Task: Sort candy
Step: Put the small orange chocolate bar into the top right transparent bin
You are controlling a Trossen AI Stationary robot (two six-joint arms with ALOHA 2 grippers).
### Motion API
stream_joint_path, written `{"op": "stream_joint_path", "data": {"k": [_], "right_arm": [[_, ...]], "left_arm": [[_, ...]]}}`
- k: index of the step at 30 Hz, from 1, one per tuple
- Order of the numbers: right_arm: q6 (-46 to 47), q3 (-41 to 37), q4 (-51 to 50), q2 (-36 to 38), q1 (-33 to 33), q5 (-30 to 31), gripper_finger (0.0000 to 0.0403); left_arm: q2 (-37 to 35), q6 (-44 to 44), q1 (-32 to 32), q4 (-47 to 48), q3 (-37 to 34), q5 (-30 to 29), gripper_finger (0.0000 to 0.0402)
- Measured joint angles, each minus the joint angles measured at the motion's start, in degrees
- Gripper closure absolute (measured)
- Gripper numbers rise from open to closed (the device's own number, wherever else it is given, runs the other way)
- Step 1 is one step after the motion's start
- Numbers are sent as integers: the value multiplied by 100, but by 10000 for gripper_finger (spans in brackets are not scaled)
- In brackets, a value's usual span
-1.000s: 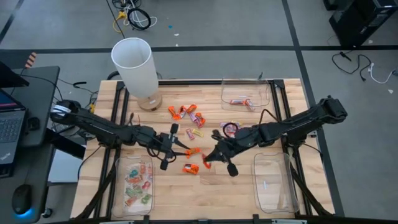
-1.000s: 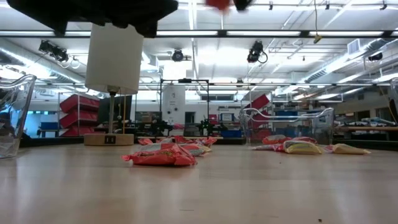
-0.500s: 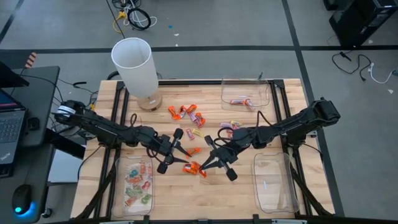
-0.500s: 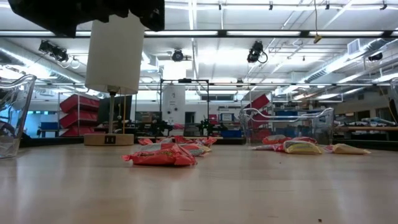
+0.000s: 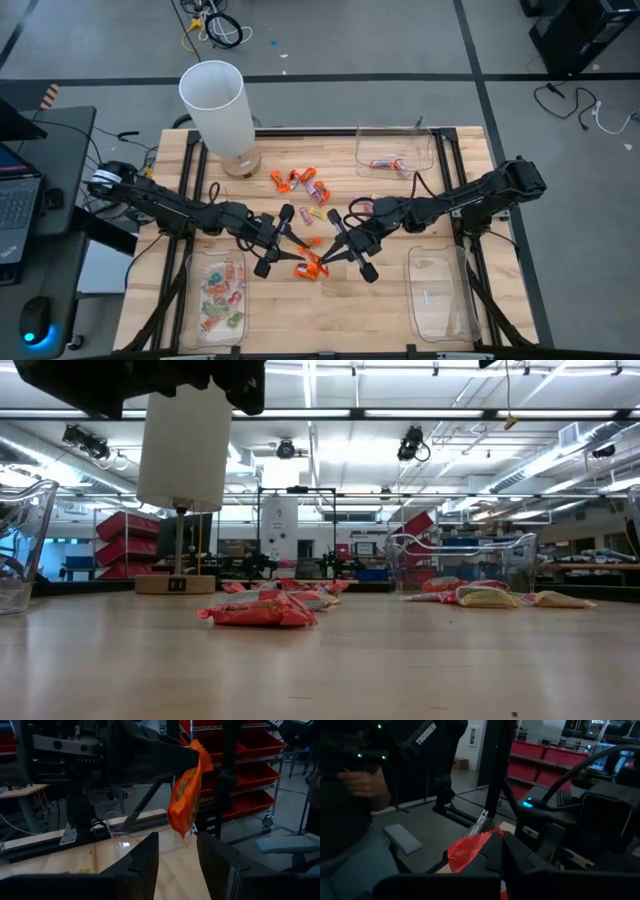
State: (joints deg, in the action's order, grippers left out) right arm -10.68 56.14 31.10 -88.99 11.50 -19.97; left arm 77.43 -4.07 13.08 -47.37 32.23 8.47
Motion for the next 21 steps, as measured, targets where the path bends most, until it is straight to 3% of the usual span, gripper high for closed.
{"op": "stream_joint_path", "data": {"k": [21], "right_arm": [[-173,0,16,0,-257,-259,403]], "left_arm": [[0,-70,-37,-291,0,-354,280]]}}
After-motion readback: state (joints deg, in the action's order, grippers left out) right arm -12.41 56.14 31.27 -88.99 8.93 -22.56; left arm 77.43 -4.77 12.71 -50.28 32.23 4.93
